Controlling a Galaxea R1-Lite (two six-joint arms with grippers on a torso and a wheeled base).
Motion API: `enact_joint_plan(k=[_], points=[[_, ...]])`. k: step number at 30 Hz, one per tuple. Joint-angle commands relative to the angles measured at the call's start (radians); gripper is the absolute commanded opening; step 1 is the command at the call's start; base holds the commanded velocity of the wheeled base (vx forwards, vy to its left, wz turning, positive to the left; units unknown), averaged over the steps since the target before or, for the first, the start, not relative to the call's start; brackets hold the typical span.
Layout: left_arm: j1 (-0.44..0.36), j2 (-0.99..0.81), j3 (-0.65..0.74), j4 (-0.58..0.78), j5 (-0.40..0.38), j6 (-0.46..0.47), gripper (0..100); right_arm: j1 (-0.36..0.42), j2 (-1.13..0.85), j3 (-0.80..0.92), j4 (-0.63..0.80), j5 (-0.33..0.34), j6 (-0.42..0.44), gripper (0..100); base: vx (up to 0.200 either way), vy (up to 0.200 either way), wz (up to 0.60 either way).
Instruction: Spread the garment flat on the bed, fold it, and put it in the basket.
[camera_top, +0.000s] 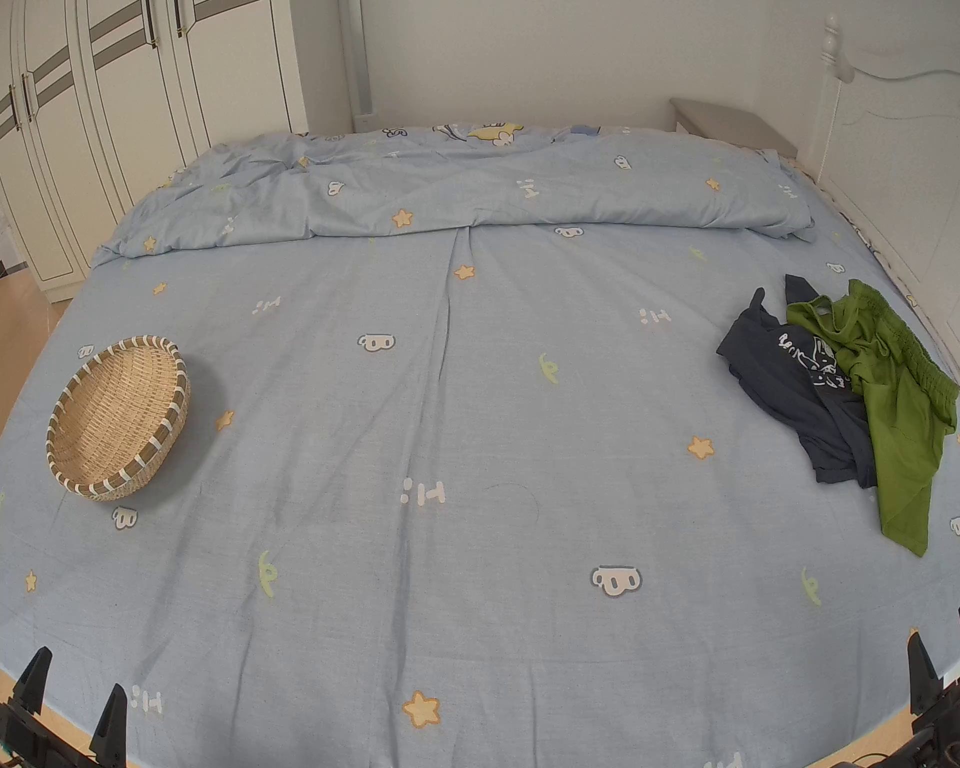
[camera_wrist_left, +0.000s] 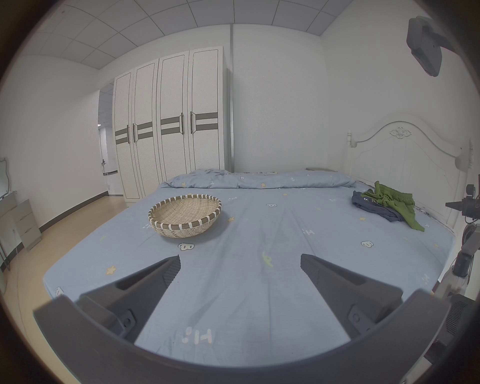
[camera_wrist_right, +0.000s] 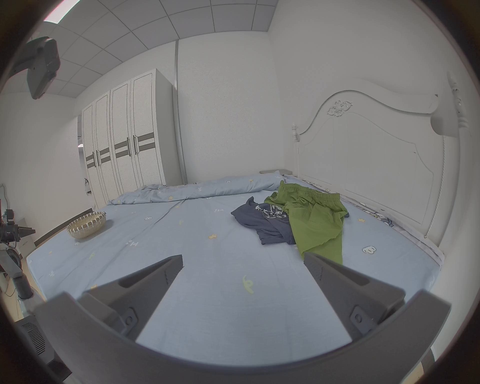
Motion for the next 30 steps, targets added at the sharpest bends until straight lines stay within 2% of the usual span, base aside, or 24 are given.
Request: enact_joint_plan(k=[1, 30], points=[[0.001, -0.011, 0.018, 0.0, 0.001, 0.0, 100, 0.0, -0.008, 0.018, 0.0, 0.0, 0.0, 100, 0.0, -0.2, 0.0], [0.001, -0.011, 0.018, 0.0, 0.001, 0.0, 100, 0.0, -0.008, 0.018, 0.0, 0.0, 0.001, 100, 0.0, -0.2, 0.0]])
